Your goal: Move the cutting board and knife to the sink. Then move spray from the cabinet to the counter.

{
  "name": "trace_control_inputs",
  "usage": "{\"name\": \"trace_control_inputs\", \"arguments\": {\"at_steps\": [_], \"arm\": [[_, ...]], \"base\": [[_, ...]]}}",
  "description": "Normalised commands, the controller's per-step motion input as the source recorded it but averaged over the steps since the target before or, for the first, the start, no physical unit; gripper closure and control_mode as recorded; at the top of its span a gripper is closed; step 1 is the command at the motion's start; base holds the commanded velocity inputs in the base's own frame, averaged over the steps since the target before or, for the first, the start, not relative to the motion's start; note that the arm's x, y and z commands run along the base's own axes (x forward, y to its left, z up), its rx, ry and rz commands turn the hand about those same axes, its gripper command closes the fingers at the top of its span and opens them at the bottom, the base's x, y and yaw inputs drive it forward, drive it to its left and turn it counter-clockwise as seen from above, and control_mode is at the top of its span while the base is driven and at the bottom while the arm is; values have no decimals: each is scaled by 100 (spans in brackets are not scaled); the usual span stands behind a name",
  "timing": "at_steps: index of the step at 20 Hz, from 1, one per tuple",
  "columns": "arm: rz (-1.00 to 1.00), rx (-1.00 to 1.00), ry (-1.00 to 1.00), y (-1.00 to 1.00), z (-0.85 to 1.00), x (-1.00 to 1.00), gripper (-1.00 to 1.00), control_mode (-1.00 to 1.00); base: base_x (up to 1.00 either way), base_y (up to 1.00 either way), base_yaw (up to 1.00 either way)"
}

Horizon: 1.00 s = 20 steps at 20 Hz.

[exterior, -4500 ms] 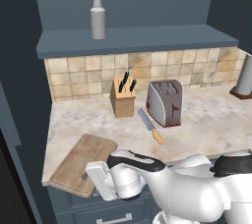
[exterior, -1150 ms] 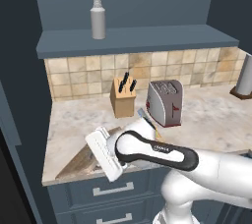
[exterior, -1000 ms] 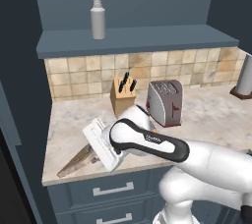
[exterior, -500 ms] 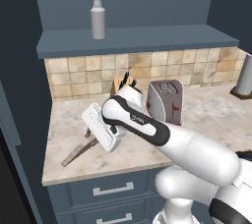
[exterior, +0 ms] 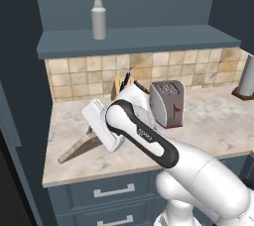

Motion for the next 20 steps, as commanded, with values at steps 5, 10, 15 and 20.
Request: {"name": "trace_control_inputs", "arguments": {"at_steps": [5, 10, 15, 20], "arm": [[0, 0, 0, -9, 83, -34, 100, -100], [1, 0, 0, -23, 48, -7, 100, -100], [0, 0, 0, -40, 28, -5, 100, -100], [0, -2, -3, -74, 2, -1, 100, -100]], "base": [[0, 0, 0], [0, 0, 0], [0, 0, 0], [0, 0, 0]]}}
